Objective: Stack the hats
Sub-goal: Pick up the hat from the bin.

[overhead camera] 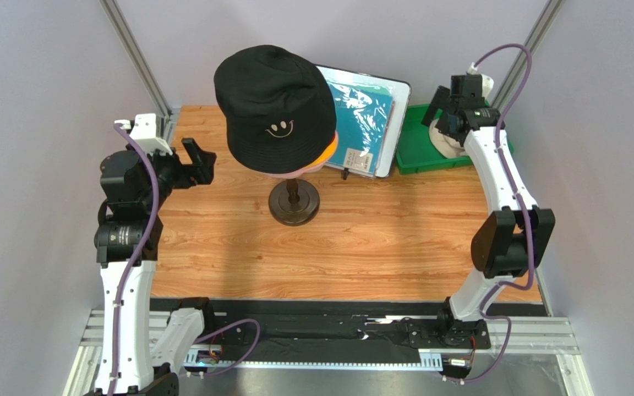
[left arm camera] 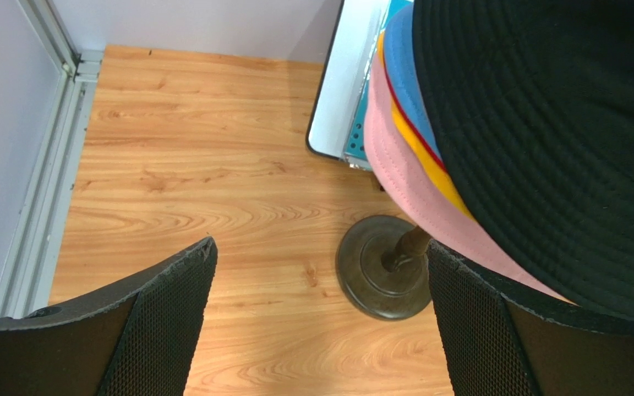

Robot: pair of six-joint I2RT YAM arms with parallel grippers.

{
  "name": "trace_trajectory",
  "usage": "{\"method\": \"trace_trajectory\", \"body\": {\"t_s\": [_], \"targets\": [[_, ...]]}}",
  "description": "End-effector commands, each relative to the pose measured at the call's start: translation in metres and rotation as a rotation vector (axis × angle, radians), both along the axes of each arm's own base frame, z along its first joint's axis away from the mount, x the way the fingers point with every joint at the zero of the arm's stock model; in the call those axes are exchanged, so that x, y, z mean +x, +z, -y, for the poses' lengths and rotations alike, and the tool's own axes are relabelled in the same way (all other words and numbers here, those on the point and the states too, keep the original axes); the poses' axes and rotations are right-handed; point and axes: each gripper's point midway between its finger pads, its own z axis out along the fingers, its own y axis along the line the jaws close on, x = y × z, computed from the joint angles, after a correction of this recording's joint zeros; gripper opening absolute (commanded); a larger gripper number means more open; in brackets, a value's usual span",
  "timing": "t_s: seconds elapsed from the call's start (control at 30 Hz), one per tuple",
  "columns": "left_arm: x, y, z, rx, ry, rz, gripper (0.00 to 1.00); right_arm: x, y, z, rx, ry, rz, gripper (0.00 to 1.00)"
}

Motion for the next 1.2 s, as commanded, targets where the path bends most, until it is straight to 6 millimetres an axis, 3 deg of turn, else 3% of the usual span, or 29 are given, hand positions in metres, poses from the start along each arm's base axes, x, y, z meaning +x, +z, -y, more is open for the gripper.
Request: {"method": "trace_trajectory", "body": {"t_s": [0.0, 0.03, 0.07, 0.13, 0.4, 0.53, 0.7, 1.17], "targets": [[0.007, -0.012, -0.002, 0.013, 0.006, -0.012, 0.99, 0.005, -0.004, 0.049, -0.017, -0.239, 0.06, 1.0], [0.007, -0.016, -0.001, 0.004, 0.0, -0.021, 0.99, 0.006, -0.007, 0.072, -0.024, -0.308, 0.067, 1.0], [0.008, -0.019, 0.001, -0.006, -0.005, -0.028, 0.99, 0.01, -0.02, 0.079, -0.007, -0.35, 0.051, 1.0], [0.008, -0.03, 0.006, -0.026, -0.026, -0.049, 0.98, 0.012, -0.027, 0.1, -0.025, -0.435, 0.047, 1.0], [0.009, -0.044, 0.001, -0.023, -0.001, -0.098, 0.97, 0.024, -0.063, 0.148, -0.116, -0.616, 0.027, 0.96], [0.011, -0.048, 0.006, -0.033, -0.025, -0.116, 0.97, 0.037, -0.074, 0.157, -0.116, -0.643, 0.042, 0.94], [0.011, -0.049, 0.009, -0.038, -0.038, -0.122, 0.97, 0.038, -0.08, 0.17, -0.17, -0.708, 0.051, 0.94], [0.013, -0.052, 0.008, -0.036, -0.039, -0.135, 0.97, 0.058, -0.117, 0.179, -0.215, -0.682, 0.001, 0.92]]}}
